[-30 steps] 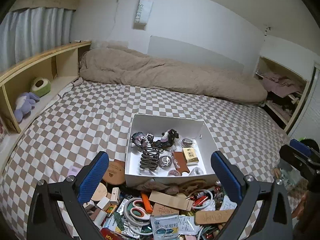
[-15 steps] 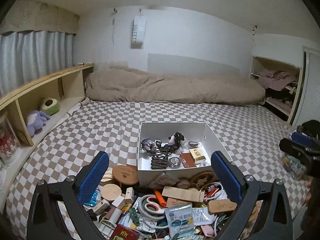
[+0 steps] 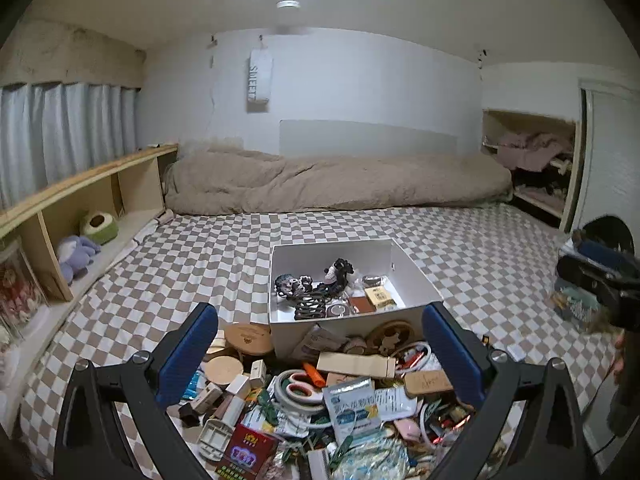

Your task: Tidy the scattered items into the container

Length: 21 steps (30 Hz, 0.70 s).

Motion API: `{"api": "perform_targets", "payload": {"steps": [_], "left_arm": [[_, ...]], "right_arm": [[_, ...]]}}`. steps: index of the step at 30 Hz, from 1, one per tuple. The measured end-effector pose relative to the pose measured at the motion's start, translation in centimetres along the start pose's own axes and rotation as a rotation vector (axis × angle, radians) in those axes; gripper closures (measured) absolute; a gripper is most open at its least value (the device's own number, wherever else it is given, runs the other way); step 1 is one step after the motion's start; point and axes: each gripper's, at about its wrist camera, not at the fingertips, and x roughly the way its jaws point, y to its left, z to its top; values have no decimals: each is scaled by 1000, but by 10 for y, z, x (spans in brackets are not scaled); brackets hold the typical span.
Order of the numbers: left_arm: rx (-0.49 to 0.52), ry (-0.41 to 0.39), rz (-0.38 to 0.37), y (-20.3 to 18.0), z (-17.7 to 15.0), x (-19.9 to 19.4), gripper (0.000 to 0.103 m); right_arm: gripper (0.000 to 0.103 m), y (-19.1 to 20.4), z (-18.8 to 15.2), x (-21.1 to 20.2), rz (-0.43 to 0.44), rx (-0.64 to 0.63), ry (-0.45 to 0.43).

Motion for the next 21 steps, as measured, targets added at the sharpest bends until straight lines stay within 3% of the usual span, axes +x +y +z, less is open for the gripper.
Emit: {"api": "perform_targets", "payload": {"steps": [9, 21], "left_arm": [[-10, -42, -33, -8, -12, -31, 0], [-25, -19, -68, -16, -24, -40, 0]], "right_arm": [[0, 0, -16, -18, -2, 1, -8], [0, 11, -34, -31, 12, 0, 24]]}}
